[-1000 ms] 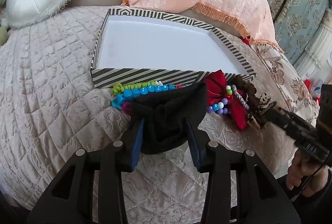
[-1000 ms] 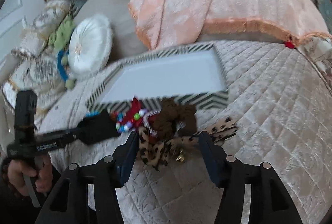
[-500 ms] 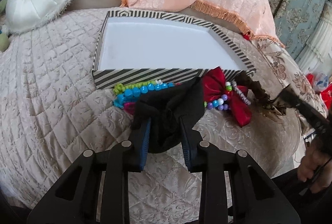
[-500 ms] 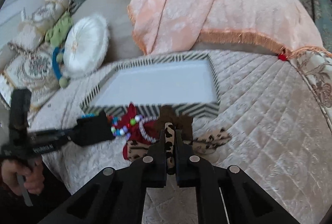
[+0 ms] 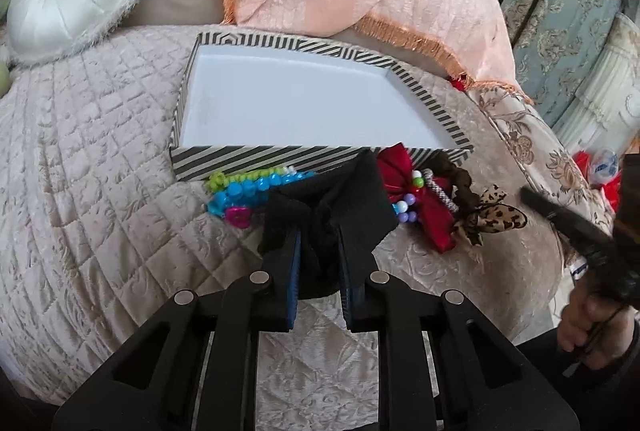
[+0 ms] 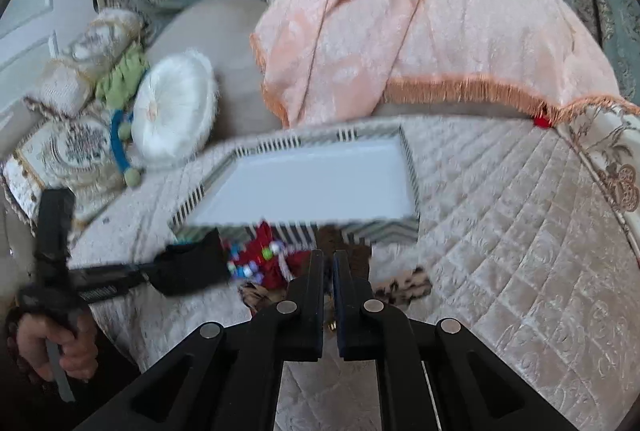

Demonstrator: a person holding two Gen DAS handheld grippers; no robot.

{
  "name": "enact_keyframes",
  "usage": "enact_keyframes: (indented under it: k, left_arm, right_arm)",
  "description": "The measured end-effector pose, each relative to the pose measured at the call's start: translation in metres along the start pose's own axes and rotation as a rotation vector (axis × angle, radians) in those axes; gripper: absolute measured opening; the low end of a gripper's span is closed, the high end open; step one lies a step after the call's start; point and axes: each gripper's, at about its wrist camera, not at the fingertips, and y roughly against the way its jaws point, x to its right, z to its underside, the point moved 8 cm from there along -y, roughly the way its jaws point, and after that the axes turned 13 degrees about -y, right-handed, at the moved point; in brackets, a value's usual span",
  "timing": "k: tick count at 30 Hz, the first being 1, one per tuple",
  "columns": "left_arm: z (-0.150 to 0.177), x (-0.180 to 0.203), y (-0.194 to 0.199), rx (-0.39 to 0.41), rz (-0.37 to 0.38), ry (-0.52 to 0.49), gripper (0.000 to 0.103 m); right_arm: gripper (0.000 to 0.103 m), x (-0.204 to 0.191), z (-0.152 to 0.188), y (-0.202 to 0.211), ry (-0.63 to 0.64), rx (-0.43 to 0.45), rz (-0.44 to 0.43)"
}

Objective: Organize jewelry
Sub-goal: 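Place the black pouch in the tray with the left tool while the right tool places the leopard bow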

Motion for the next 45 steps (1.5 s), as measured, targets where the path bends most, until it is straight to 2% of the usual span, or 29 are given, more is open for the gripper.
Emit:
enact_keyframes:
  k: [3, 5, 8, 10, 12, 13, 16, 22, 23, 26, 27, 36, 41, 45]
  left_arm:
    - [0.0, 0.0, 0.0, -0.002, -0.026, -0.007, 0.015]
    - [0.002, -0.005, -0.002, -0.017, -0.03, 0.019, 0.015]
    - [0.004, -0.01, -0.006, -0.031, -0.018, 0.061, 0.015]
    - [0.004, -0.009, -0.004, -0.026, -0.019, 0.056, 0.015]
    - [0.003, -0.006, -0.002, -0.018, -0.023, 0.034, 0.015]
    - [0.003, -0.004, -0.002, -0.017, -0.022, 0.025, 0.015]
    - [0.004, -0.001, -0.004, -0.023, -0.02, 0.015, 0.015]
    - [0.003, -0.002, -0.004, -0.023, -0.021, 0.019, 0.015]
    - [0.003, -0.003, -0.004, -0.022, -0.022, 0.022, 0.015]
    - [0.003, -0.005, -0.004, -0.02, -0.024, 0.031, 0.015]
    - [0.003, -0.006, -0.004, -0.018, -0.024, 0.031, 0.015]
    - [-0.002, -0.005, 0.005, 0.023, -0.02, 0.032, 0.015]
    - [-0.006, -0.001, 0.01, 0.045, -0.01, 0.024, 0.015]
    - [-0.014, 0.003, 0.014, 0.062, 0.005, 0.03, 0.015]
  right_arm:
    - [0.004, 0.011, 0.017, -0.023, 0.038, -0.107, 0.09]
    - [0.005, 0.019, 0.02, -0.029, 0.038, -0.113, 0.125]
    - [0.008, 0.026, 0.012, -0.035, -0.001, -0.09, 0.115]
    - [0.017, 0.024, 0.006, -0.038, -0.015, -0.074, 0.088]
    - [0.043, 0.019, 0.0, -0.041, -0.034, -0.05, 0.061]
    - [0.044, 0.016, -0.002, -0.042, -0.046, -0.039, 0.048]
    - [0.044, 0.008, -0.006, -0.051, -0.059, -0.057, 0.016]
    - [0.044, 0.017, 0.01, -0.089, -0.128, -0.194, 0.025]
    - [0.044, 0.018, 0.009, -0.087, -0.147, -0.188, 0.014]
    - [0.025, 0.011, 0.004, -0.076, -0.12, -0.158, -0.009]
    - [0.022, 0.009, 0.003, -0.07, -0.111, -0.144, -0.015]
    - [0.02, 0.012, -0.012, -0.029, -0.113, -0.017, -0.044]
    - [0.02, 0.005, -0.012, -0.019, -0.11, -0.006, -0.066]
    - [0.02, 0.003, -0.007, -0.018, -0.086, -0.014, -0.033]
